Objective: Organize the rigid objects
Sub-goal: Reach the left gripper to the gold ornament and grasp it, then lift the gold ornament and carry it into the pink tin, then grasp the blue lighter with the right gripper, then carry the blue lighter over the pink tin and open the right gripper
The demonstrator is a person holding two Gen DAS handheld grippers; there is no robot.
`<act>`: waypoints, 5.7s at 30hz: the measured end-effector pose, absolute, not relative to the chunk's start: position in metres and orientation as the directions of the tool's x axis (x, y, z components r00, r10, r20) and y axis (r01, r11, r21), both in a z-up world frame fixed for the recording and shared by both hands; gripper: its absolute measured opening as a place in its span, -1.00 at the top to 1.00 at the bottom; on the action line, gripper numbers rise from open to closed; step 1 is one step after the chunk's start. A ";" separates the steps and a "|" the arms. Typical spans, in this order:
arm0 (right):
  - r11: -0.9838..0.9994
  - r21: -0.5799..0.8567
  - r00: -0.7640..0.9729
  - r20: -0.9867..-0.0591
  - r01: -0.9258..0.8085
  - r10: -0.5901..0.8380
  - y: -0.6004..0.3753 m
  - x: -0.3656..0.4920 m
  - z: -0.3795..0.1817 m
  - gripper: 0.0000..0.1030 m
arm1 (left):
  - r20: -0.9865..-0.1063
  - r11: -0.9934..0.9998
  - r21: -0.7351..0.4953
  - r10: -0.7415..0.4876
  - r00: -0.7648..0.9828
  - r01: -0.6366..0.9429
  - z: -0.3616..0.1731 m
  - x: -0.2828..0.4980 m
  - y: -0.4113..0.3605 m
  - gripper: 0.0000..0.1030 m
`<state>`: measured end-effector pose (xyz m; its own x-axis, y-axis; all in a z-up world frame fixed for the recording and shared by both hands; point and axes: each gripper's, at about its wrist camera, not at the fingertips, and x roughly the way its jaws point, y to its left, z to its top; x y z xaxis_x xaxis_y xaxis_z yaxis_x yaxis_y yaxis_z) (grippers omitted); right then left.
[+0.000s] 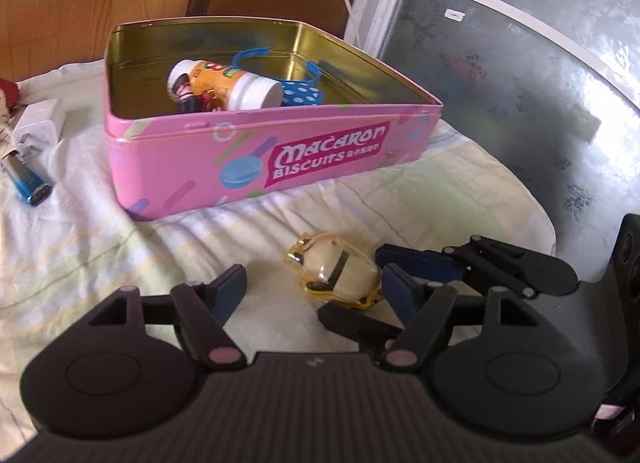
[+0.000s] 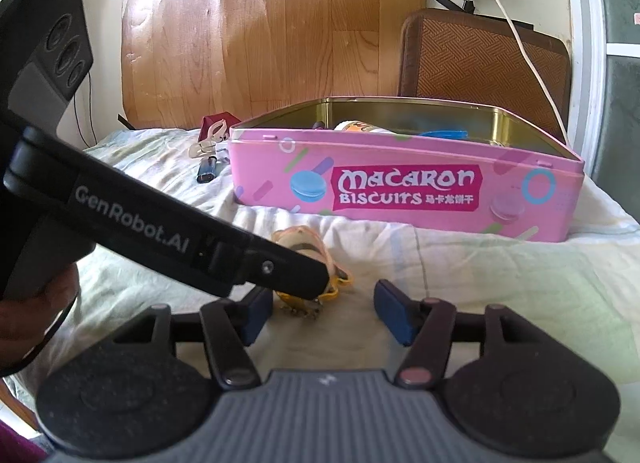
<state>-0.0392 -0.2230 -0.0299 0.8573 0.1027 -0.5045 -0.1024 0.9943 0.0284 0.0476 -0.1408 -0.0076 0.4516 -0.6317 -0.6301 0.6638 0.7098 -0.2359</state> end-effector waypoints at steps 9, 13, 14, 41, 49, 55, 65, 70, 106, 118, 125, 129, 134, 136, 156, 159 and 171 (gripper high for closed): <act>0.993 0.019 0.853 -0.510 -0.119 0.112 -0.214 -0.039 -0.028 -0.15 | -0.620 0.738 -0.234 -0.615 0.487 0.633 -0.004 0.045 -0.128 -0.55; 0.992 0.017 0.853 -0.509 -0.126 0.117 -0.210 -0.040 -0.028 -0.15 | -0.618 0.743 -0.246 -0.615 0.490 0.622 -0.004 0.044 -0.125 -0.55; 0.992 0.018 0.853 -0.509 -0.128 0.119 -0.210 -0.041 -0.027 -0.15 | -0.618 0.744 -0.250 -0.615 0.489 0.620 -0.005 0.044 -0.125 -0.55; 0.992 0.049 0.871 -0.474 -0.118 0.127 -0.213 -0.042 -0.032 -0.19 | -0.582 0.643 -0.482 -0.743 0.331 0.595 -0.010 0.065 -0.110 -0.47; 0.995 0.004 0.889 -0.448 -0.104 0.095 -0.216 -0.047 -0.032 0.18 | -0.626 0.633 -0.428 -0.723 0.293 0.645 -0.012 0.072 -0.147 -0.08; 0.999 0.030 0.894 -0.447 0.032 -0.015 -0.259 -0.060 -0.034 0.19 | -0.632 0.555 -0.424 -0.747 0.205 0.716 -0.014 0.075 -0.204 -0.08; 0.988 0.083 0.939 -0.330 0.127 -0.093 -0.315 -0.068 0.000 0.23 | -0.531 0.440 -0.409 -0.827 0.184 0.799 0.025 0.081 -0.252 -0.09; 0.993 -0.003 0.967 -0.228 0.114 -0.112 -0.321 -0.019 0.031 0.27 | -0.455 0.481 -0.355 -0.838 0.301 0.802 0.064 0.112 -0.257 -0.09; 0.909 -0.185 0.862 -0.429 -0.375 0.268 -0.074 0.069 0.008 0.19 | -0.414 0.856 -0.508 -0.338 0.845 0.093 -0.010 0.132 0.120 -0.22; 0.918 -0.197 0.750 -0.646 -0.343 0.142 -0.045 0.179 -0.010 0.41 | -0.374 0.811 -0.569 -0.399 0.837 0.133 -0.010 0.133 0.121 -0.23; 0.857 -0.265 0.765 -0.610 -0.443 0.207 -0.037 0.114 -0.016 0.58 | -0.364 0.833 -0.525 -0.405 0.838 0.175 -0.009 0.127 0.115 -0.23; 0.843 -0.290 0.783 -0.581 -0.453 0.221 -0.059 0.058 -0.017 0.58 | -0.358 0.863 -0.428 -0.435 0.826 0.269 -0.003 0.118 0.095 -0.22; 0.883 -0.379 0.851 -0.523 -0.276 0.042 -0.116 0.001 -0.025 0.58 | -0.374 0.872 -0.269 -0.485 0.790 0.408 0.002 0.104 0.063 -0.22; 0.910 -0.385 0.859 -0.507 -0.154 -0.070 -0.151 -0.015 -0.029 0.58 | -0.404 0.861 -0.230 -0.508 0.761 0.453 0.002 0.098 0.045 -0.22; 0.994 0.111 0.885 -0.463 0.015 0.038 -0.272 -0.081 -0.034 0.13 | -0.599 0.535 -0.512 -0.783 0.168 0.672 -0.004 0.069 -0.169 -0.11; 0.986 0.165 0.887 -0.459 0.022 0.057 -0.281 -0.082 -0.034 0.52 | -0.638 0.556 -0.495 -0.754 0.155 0.668 -0.008 0.062 -0.181 -0.11; 0.819 0.574 0.899 -0.358 -0.001 0.253 -0.331 -0.081 -0.049 0.52 | -0.628 0.570 -0.510 -0.759 0.175 0.644 -0.006 0.065 -0.205 0.74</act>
